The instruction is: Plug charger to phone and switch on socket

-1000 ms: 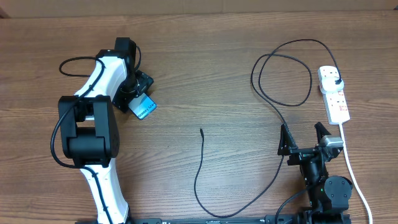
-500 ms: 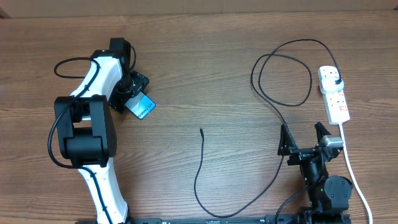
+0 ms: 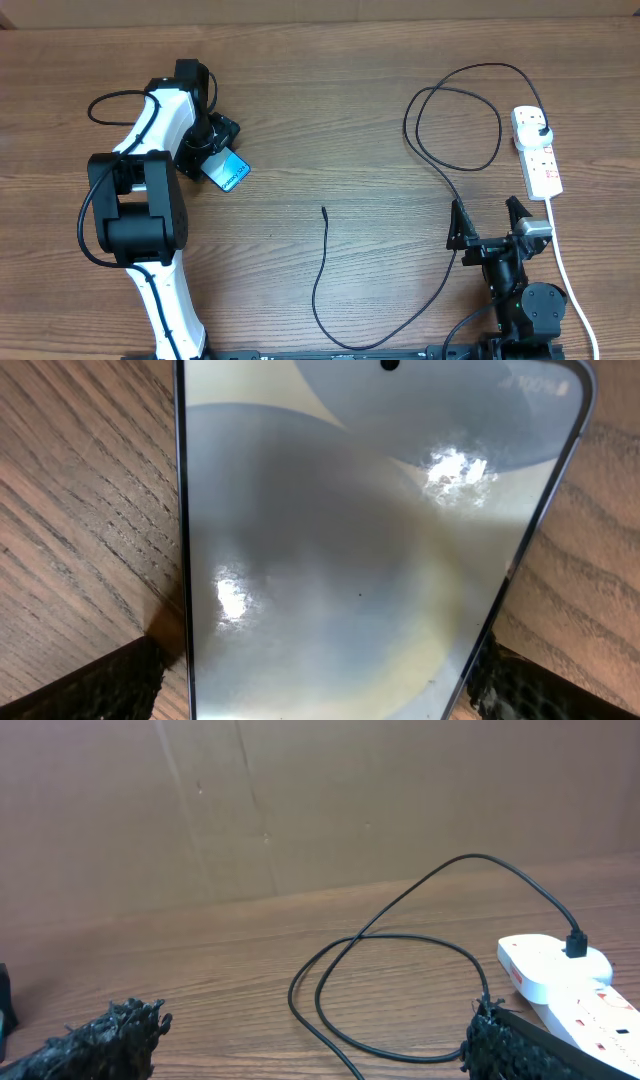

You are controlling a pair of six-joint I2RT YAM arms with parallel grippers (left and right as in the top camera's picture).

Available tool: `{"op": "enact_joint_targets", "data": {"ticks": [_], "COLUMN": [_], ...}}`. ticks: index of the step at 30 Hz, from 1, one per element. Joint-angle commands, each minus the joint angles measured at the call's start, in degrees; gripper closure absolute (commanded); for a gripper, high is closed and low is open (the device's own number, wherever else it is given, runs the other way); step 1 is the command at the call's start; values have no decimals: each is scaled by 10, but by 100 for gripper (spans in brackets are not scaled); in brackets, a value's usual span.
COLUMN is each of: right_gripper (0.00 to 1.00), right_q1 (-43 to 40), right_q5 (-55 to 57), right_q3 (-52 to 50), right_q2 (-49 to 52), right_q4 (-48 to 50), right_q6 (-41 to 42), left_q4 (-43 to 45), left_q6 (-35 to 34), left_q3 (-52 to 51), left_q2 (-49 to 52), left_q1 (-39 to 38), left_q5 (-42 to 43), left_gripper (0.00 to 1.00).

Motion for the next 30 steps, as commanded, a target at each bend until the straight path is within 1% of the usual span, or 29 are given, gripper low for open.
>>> {"op": "enact_joint_targets", "data": {"ticks": [1, 11, 30], "right_gripper": [0, 0, 0], "right_q1": [3, 3, 3], "right_q5": [4, 4, 4], "right_q3": [-6, -6, -6], "right_q2": [-6, -6, -6], "right_q4": [2, 2, 2], "right_q6": [-4, -4, -4], "left_q4": [-2, -33, -24], "left_q6": [-1, -2, -1], "left_q3": [-11, -11, -11], "left_q2": [47, 47, 47], "left_q1": [-1, -1, 3], "left_q5": [9, 7, 7], "left_gripper": [0, 0, 0]}}
